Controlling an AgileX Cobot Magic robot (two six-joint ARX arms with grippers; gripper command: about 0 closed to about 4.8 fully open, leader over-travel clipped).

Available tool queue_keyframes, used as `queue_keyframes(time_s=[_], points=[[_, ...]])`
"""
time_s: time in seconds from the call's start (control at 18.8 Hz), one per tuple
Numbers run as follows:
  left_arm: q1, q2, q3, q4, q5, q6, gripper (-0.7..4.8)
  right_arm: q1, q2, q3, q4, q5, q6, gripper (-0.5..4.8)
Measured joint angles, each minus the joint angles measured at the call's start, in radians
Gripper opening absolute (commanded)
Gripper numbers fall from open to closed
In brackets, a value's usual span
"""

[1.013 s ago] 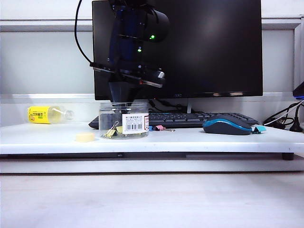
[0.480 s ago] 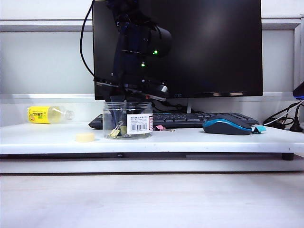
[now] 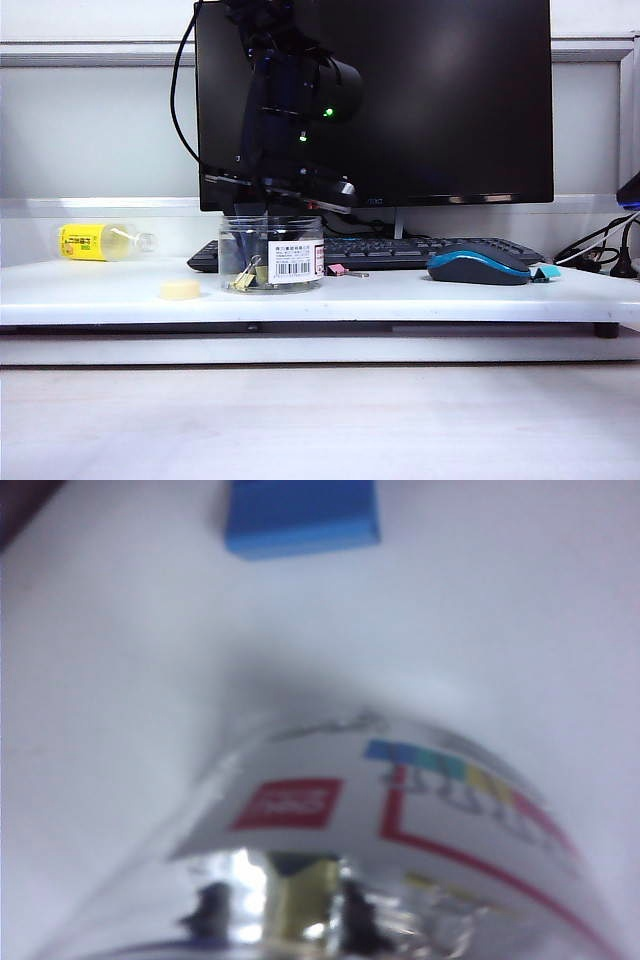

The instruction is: Take the clips out of the round transparent plastic box and place them on the table.

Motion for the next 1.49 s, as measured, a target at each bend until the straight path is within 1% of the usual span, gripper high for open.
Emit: queue_keyframes(time_s=[0.05,0.11,0.48,0.91,1.07,1.28,1.49], points=[[0.000,0.003,0.001,-0.002,0.002,0.000,0.85,0.000,0.000,0.000,0.000,0.000,0.000,0.22],[-0.001,0.005,0.001,-0.002,0.003,0.000,0.79,0.000,0.000,0.000,0.000,0.000,0.000,0.22],[-0.002,0.006,0.001,0.004,0.006,0.002,0.78,0.000,0.000,0.000,0.000,0.000,0.000,0.22],[-0.005,-0.014,-0.010,0.018,-0.040,-0.003,0.78,0.000,0.000,0.000,0.000,0.000,0.000,0.22],[0.000,-0.041,-0.024,0.037,-0.062,-0.004,0.78,0.000,0.000,0.000,0.000,0.000,0.000,0.22],[-0.002,-0.113,-0.021,0.051,-0.063,-0.003,0.78,0.000,0.000,0.000,0.000,0.000,0.000,0.22],[-0.002,-0.129,-0.023,0.048,-0.063,0.000,0.78,0.000,0.000,0.000,0.000,0.000,0.000,0.22]])
